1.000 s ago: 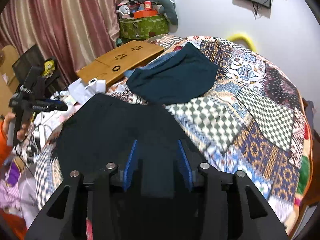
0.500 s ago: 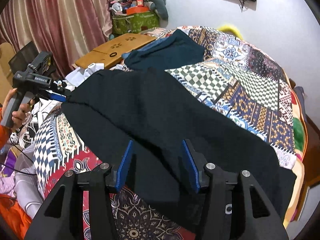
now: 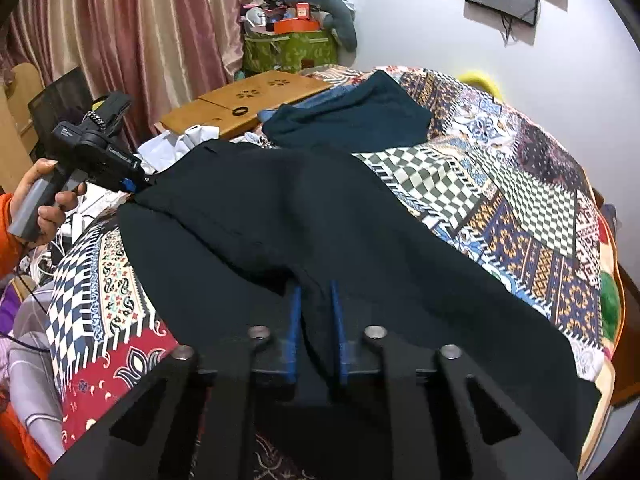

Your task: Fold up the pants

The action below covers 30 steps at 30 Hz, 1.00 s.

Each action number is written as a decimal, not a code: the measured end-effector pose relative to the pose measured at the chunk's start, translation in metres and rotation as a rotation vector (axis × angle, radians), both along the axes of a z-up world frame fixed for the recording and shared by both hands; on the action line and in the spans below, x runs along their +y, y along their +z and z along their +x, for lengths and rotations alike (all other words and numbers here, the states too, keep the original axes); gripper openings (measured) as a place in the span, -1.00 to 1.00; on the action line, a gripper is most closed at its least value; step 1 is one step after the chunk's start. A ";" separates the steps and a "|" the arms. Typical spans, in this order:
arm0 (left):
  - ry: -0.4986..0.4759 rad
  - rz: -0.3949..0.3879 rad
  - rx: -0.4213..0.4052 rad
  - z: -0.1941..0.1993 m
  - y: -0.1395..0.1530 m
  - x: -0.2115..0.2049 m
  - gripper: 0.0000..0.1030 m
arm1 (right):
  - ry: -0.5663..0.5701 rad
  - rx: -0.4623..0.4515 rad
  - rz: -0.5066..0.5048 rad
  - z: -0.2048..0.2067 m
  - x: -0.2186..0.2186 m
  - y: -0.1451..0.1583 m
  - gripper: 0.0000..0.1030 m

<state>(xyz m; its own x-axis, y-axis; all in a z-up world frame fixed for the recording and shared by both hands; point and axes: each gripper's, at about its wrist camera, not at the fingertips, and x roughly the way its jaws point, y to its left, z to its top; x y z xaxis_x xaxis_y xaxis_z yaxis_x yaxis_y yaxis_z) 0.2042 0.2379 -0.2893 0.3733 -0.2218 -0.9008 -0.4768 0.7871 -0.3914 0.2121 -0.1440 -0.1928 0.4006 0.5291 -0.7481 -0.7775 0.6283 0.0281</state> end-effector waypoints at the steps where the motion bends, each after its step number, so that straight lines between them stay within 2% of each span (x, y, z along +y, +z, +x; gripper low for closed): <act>1: -0.012 0.046 -0.022 -0.001 0.010 -0.003 -0.78 | 0.004 -0.005 0.006 -0.002 -0.002 0.004 -0.86; 6: -0.046 0.203 -0.147 -0.012 0.059 -0.007 -0.81 | 0.020 0.012 0.049 -0.007 -0.007 0.022 -0.89; 10: -0.058 0.270 -0.198 -0.023 0.084 -0.003 -0.82 | 0.047 0.030 0.073 -0.020 -0.005 0.033 -0.90; 14: -0.062 0.268 -0.158 -0.022 0.070 0.001 -0.81 | 0.060 0.063 0.069 -0.029 -0.001 0.025 -0.90; 17: -0.070 0.245 -0.095 -0.029 0.039 0.002 -0.81 | 0.058 0.079 0.039 -0.035 0.003 0.010 -0.89; 19: -0.080 0.217 -0.056 -0.034 0.018 0.000 -0.80 | 0.046 0.100 0.038 -0.036 0.002 0.002 -0.81; 22: -0.090 0.194 -0.018 -0.038 -0.005 -0.005 -0.70 | 0.011 0.120 0.065 -0.037 -0.006 0.003 -0.80; 26: -0.095 0.253 -0.022 -0.044 0.000 -0.012 -0.52 | -0.040 0.138 0.102 -0.039 -0.023 0.016 -0.68; 28: -0.108 0.280 -0.012 -0.046 0.005 -0.013 -0.40 | -0.071 0.121 0.119 -0.040 -0.035 0.025 -0.52; 30: -0.118 0.301 -0.008 -0.049 0.009 -0.013 -0.29 | -0.120 0.096 0.135 -0.039 -0.052 0.033 -0.47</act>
